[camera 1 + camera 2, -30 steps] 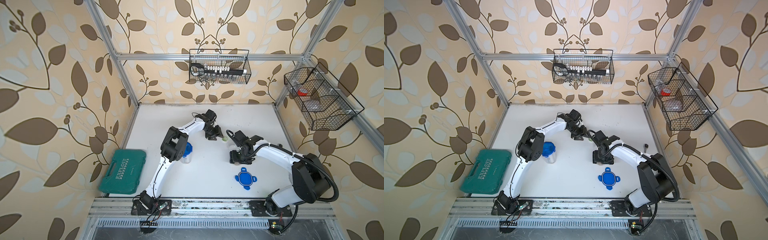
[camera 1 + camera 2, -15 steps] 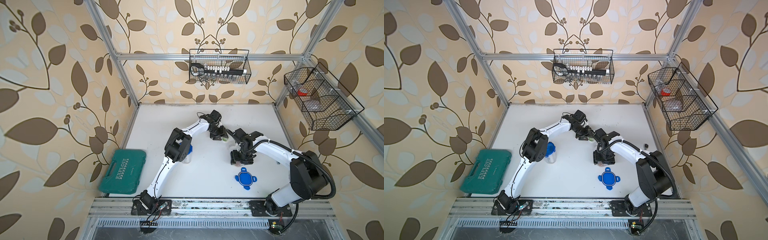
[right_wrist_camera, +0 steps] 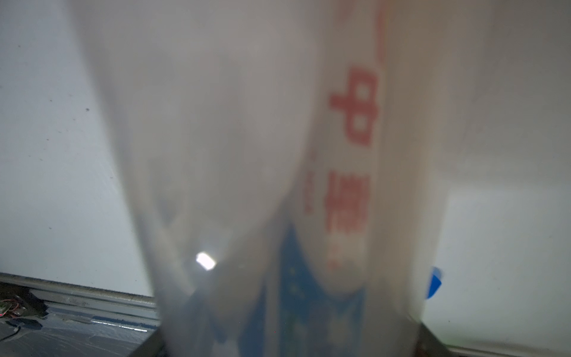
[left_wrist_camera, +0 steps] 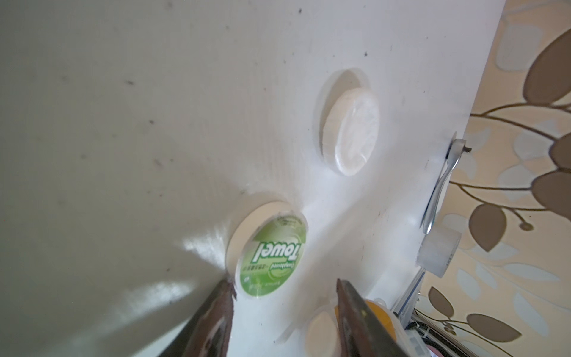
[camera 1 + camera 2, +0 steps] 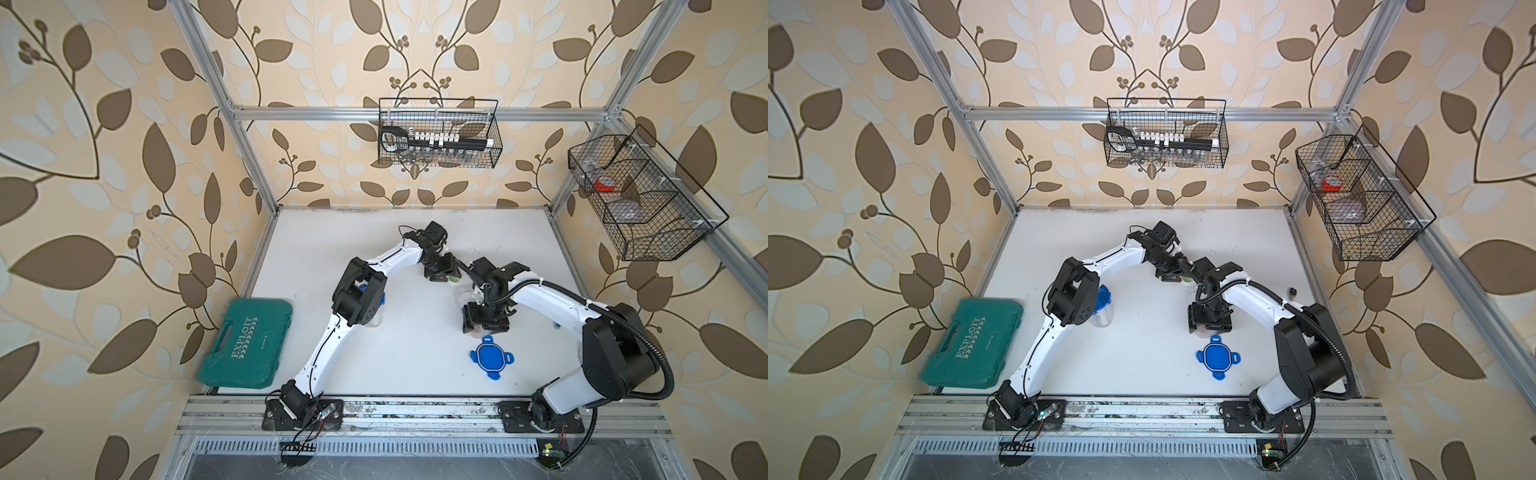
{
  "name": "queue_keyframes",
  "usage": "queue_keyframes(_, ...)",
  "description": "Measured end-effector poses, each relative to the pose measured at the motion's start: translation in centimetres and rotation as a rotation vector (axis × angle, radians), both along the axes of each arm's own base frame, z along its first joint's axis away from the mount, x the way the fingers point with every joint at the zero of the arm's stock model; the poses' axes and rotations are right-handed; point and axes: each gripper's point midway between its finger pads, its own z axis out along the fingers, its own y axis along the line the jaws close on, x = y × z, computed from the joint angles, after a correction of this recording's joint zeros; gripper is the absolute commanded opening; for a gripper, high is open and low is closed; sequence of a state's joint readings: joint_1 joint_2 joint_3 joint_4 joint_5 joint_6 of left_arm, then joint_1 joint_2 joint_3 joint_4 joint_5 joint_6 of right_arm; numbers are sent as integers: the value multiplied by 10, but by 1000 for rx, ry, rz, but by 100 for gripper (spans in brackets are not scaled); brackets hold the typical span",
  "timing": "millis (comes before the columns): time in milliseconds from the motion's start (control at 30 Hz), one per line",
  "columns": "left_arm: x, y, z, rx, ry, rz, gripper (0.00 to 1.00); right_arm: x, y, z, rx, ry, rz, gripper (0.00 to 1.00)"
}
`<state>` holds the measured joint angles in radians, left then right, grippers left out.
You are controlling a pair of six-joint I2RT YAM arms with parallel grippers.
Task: Take out toiletry kits
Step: 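Pour the toiletry kits out of the container.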
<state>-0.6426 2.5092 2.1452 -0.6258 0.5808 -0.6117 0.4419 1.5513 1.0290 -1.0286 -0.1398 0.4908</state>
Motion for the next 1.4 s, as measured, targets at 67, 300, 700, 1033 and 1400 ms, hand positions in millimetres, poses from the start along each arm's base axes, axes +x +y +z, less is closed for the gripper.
queue_keyframes(67,0,-1,1,-4,1,-2,56,-3,-2,4,-8,18,3,62)
queue_keyframes(300,-1,-1,0,-8,6,-6,56,-8,-9,12,-8,56,0,62)
queue_keyframes(700,-2,-6,0,-42,7,-13,56,-37,-14,20,18,116,8,64)
queue_keyframes(1033,-2,-6,1,-45,13,-4,60,-69,-23,42,48,120,13,67)
queue_keyframes(1400,-1,-4,18,-25,10,37,71,-88,-25,88,107,46,-15,67)
